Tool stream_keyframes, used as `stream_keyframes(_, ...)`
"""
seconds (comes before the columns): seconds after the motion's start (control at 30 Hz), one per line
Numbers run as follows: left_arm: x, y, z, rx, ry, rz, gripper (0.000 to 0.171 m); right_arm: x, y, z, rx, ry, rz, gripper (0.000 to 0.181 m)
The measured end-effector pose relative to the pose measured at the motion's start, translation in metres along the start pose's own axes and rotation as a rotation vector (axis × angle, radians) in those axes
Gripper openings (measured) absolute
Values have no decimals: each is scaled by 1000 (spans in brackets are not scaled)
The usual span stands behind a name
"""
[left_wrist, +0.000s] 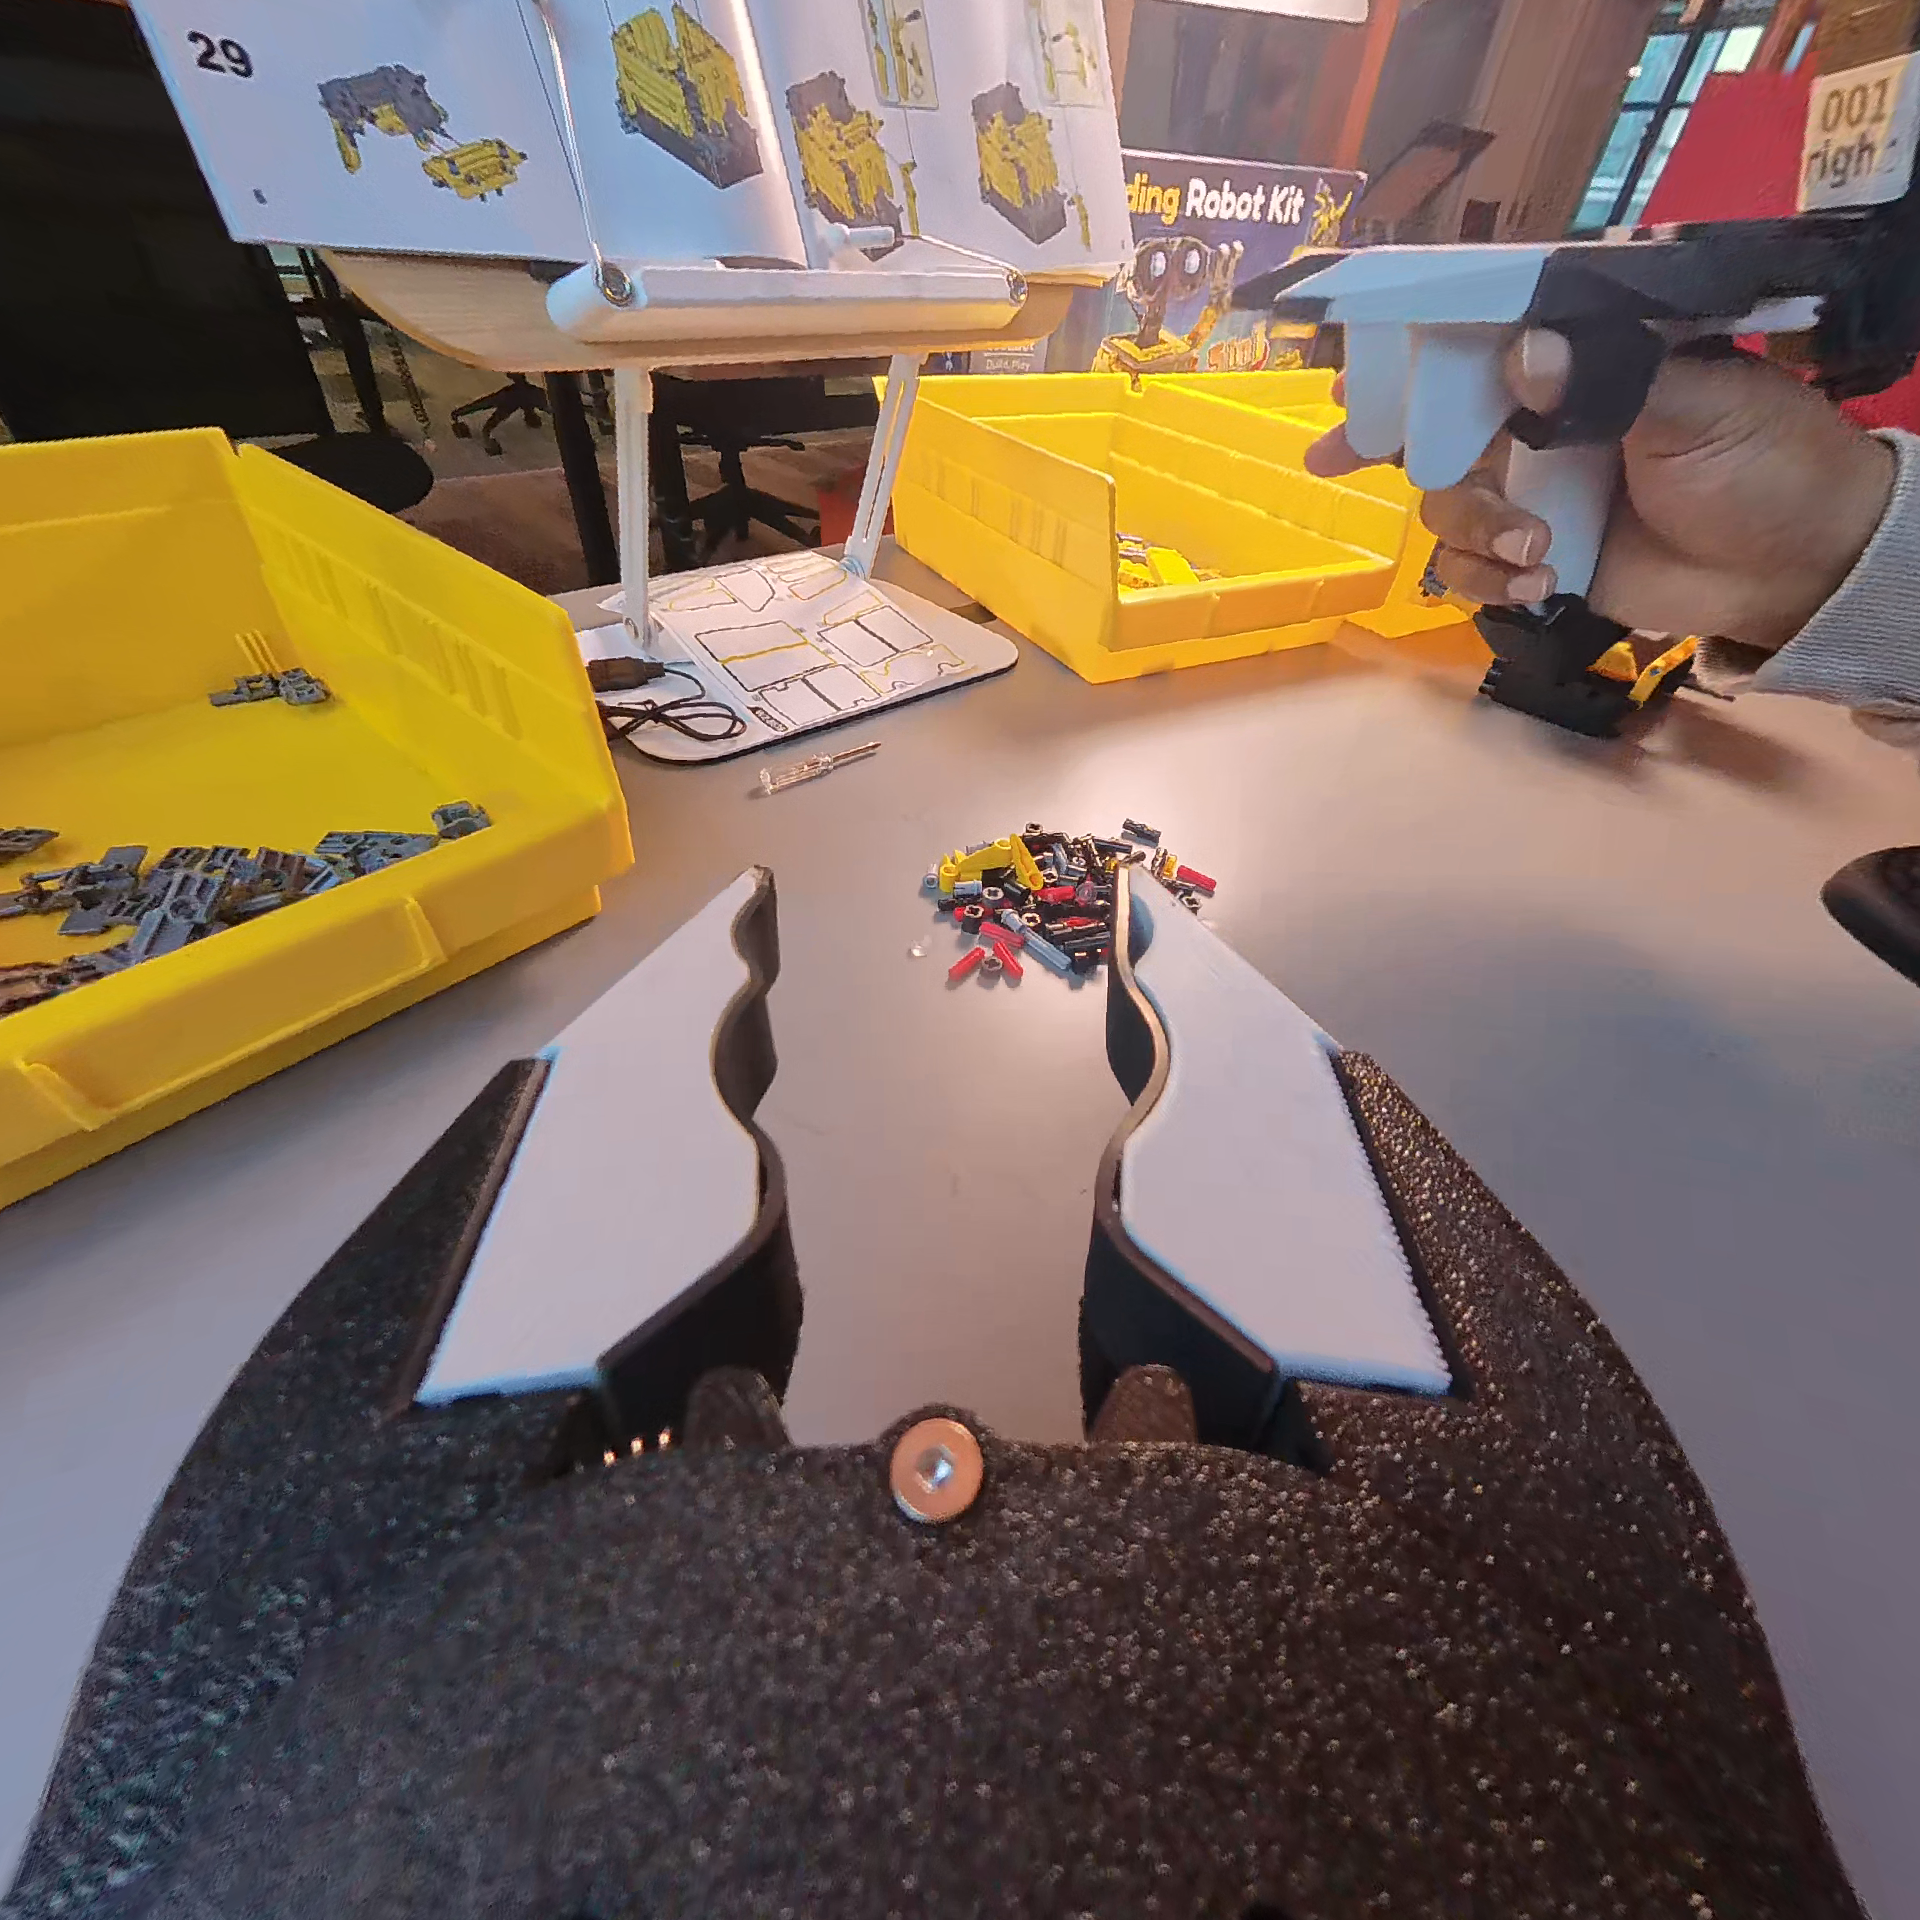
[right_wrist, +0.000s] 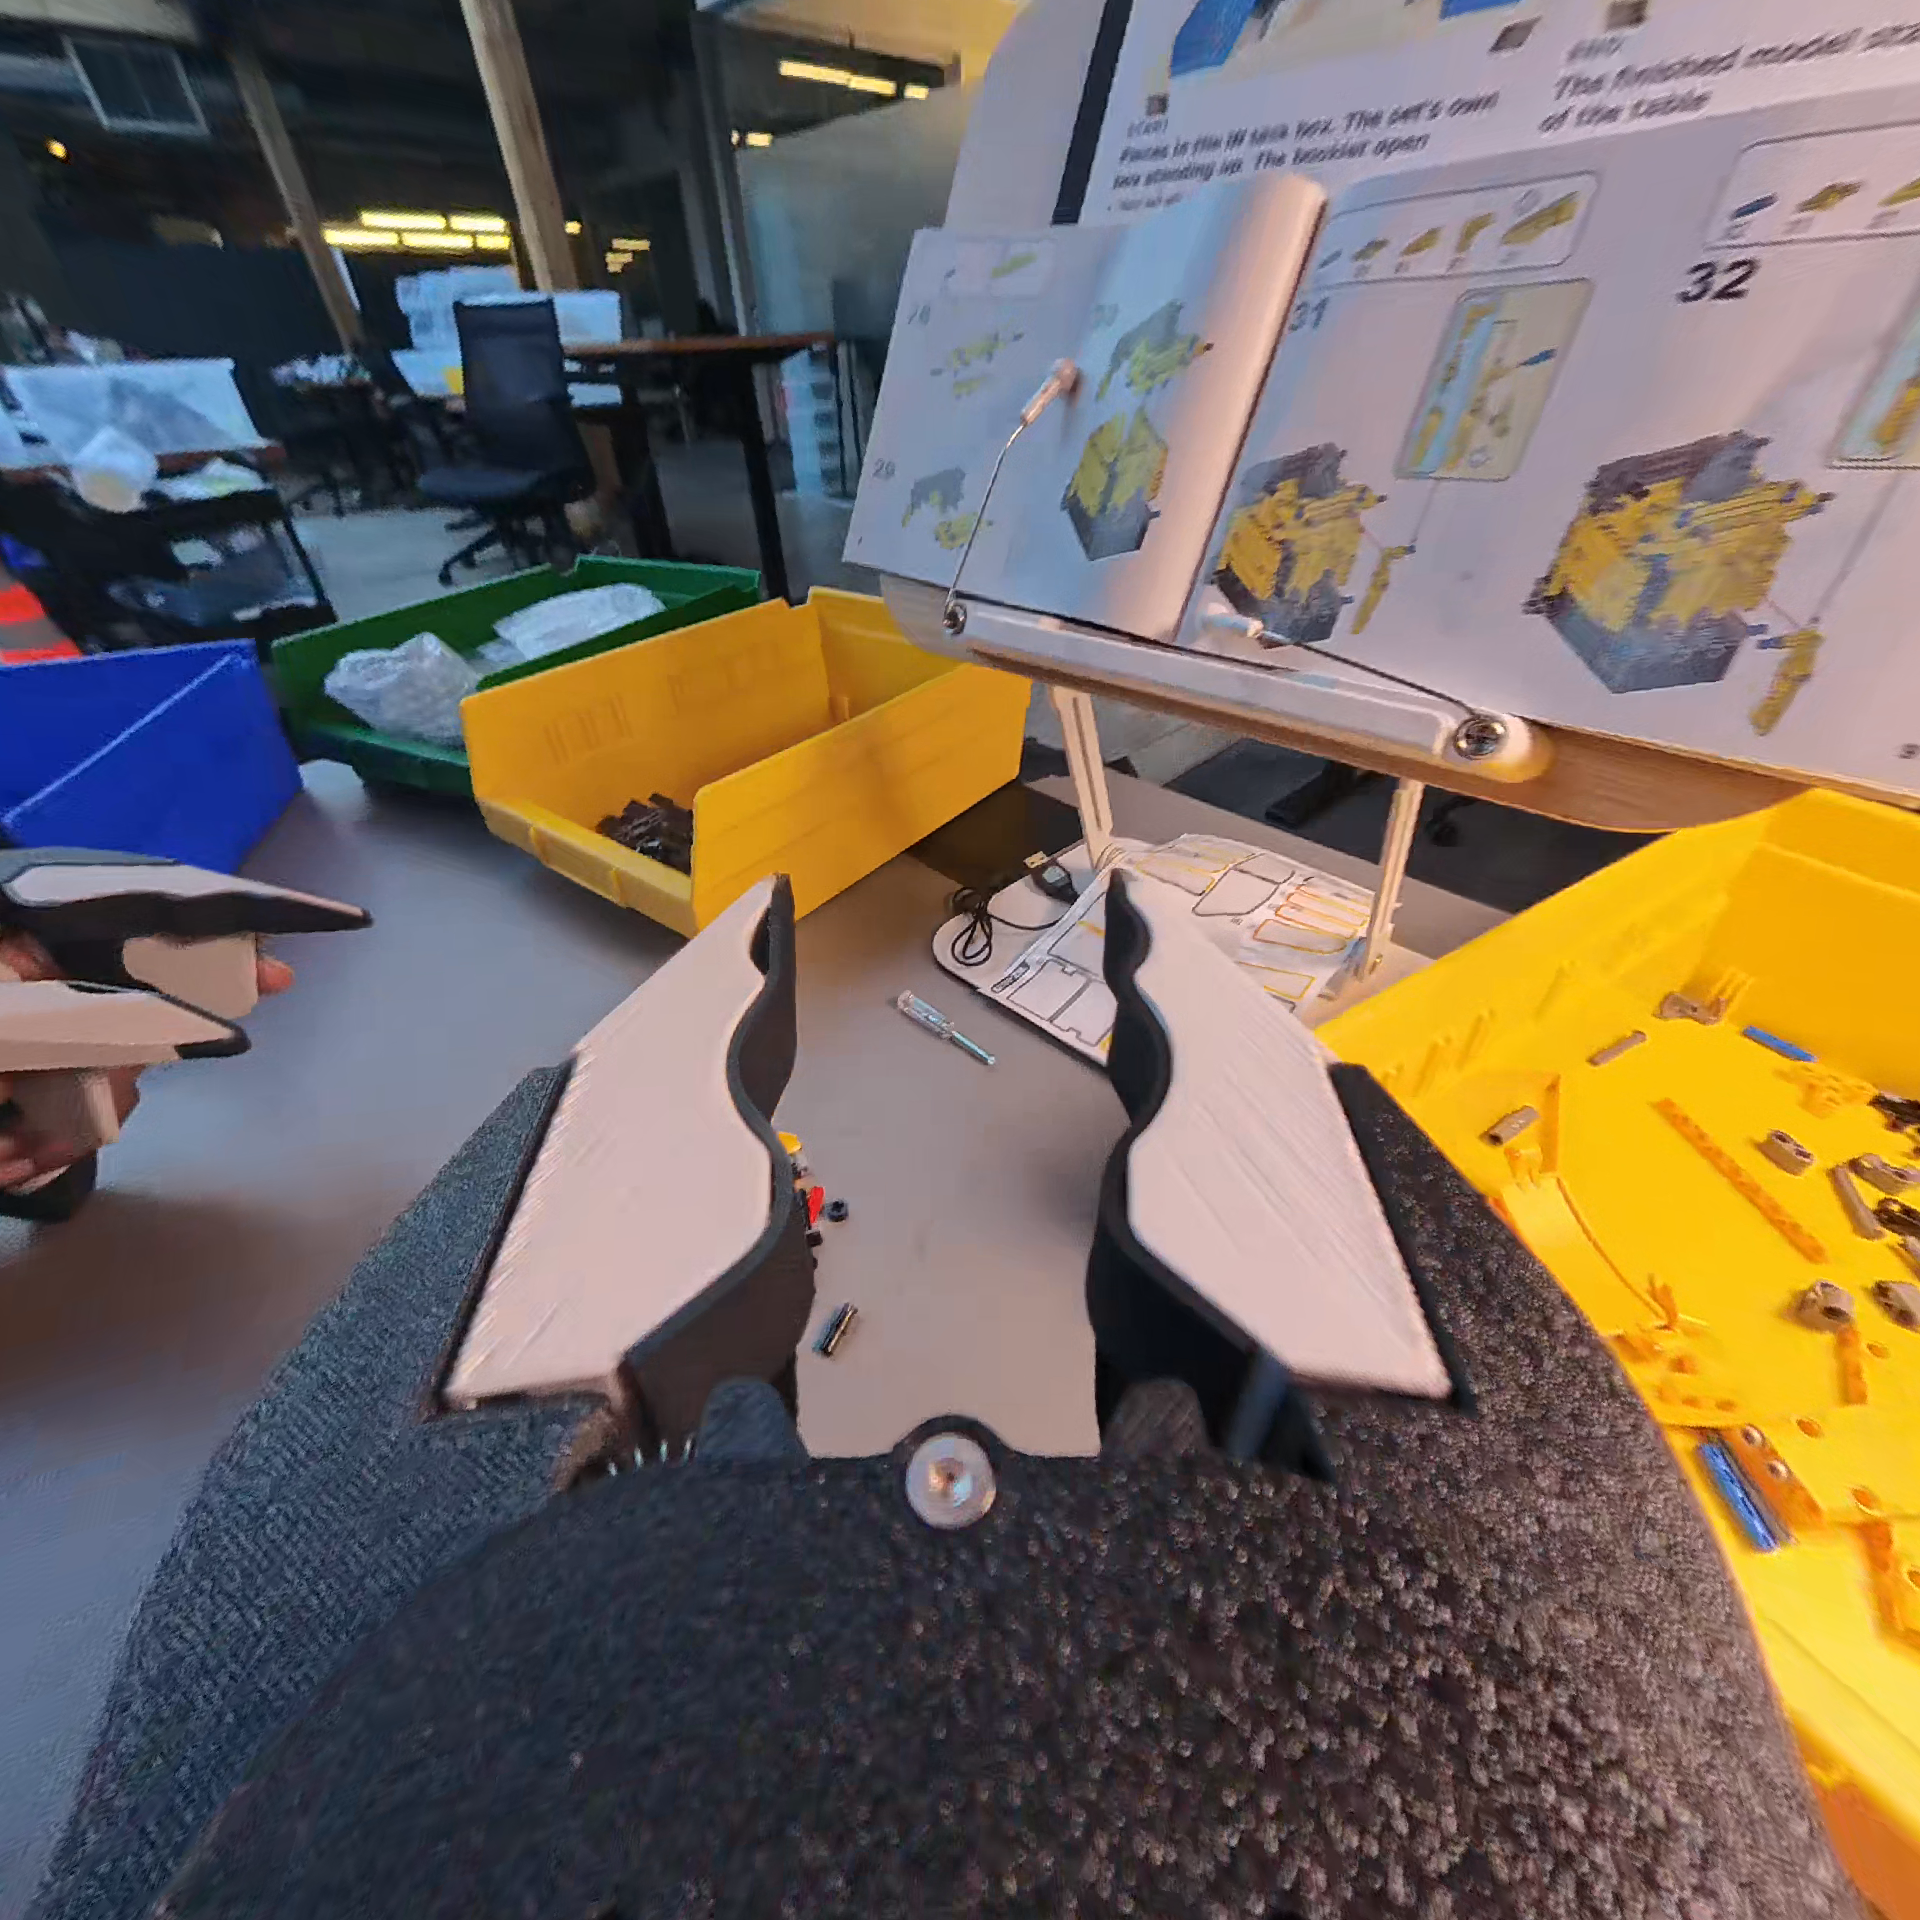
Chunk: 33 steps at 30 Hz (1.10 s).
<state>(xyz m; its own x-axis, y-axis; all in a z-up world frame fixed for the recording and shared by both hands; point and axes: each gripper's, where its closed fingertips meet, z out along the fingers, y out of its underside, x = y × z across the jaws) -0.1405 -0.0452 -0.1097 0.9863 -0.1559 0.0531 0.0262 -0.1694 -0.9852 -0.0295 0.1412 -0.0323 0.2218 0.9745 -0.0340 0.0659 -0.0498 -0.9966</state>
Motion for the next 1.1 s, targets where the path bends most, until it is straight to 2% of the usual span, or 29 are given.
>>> stream_keyframes(0.13,-9,-9,24,-23,-20,50,64,6,-6,-12,126,47,48,58)
stream_keyframes(0.33,-29,-36,59,46,-47,46,64,12,-19,-4,171,80,-29,53)
stream_keyframes(0.43,-39,-36,61,92,-80,65,63,17,-40,21,188,107,-110,45)
stream_keyframes(0.57,-43,-21,50,89,-88,82,57,26,-74,76,232,134,-212,14)
stream_keyframes(0.63,-45,-26,44,121,-87,54,57,35,-86,105,230,168,-217,9)
stream_keyframes(0.77,-50,-24,43,118,-81,0,58,49,-96,150,186,246,-230,10)
stream_keyframes(0.9,-45,-20,48,85,-66,-12,56,54,-93,172,120,298,-214,6)
stream_keyframes(1.1,-40,-17,50,64,-58,-43,52,57,-82,182,82,337,-247,6)
